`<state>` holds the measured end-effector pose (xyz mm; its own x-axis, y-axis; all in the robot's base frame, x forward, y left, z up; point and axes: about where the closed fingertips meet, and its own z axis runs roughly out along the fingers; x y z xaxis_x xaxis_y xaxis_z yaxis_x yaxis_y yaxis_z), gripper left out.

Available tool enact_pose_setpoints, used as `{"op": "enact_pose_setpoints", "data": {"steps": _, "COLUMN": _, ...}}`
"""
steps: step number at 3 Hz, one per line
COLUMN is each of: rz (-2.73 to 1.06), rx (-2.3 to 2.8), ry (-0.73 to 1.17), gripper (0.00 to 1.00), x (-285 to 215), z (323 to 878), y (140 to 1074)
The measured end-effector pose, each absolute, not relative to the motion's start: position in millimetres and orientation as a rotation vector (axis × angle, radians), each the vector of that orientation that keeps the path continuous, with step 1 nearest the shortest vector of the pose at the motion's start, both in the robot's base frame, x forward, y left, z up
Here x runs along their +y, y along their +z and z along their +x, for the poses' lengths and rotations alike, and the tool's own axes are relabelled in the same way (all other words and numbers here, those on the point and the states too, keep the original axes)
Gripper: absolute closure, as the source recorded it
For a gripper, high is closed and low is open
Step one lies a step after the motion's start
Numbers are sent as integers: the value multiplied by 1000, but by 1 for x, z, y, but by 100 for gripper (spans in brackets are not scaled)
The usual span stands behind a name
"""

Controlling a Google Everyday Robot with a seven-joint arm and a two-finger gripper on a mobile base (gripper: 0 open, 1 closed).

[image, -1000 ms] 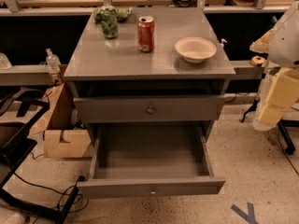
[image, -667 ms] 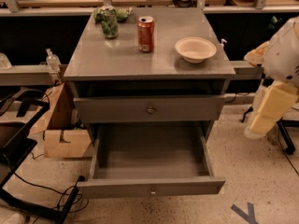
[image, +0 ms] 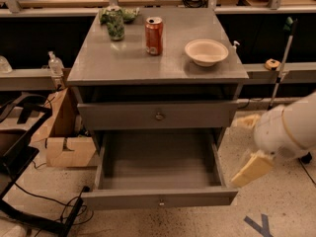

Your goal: Close middle drawer

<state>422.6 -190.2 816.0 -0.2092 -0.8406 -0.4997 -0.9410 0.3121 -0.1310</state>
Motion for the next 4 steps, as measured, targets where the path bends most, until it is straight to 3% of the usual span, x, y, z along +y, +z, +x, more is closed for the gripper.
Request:
{"op": "enact_pose_setpoints", "data": {"steps": 1, "rz": -1433, "rx": 2074, "ry": 488, "gripper": 49, "x": -171, "z": 409, "y": 695}}
{"op": "enact_pose_setpoints", "data": {"steps": 3, "rz": -1251, "rx": 2092, "ry": 598, "gripper": 95, "x": -158, "z": 415, "y": 586}}
{"op": "enact_pose_setpoints", "data": {"steps": 4, "rz": -1243, "rx": 2095, "ry": 609, "gripper": 100, "x": -156, "z": 415, "y": 580}}
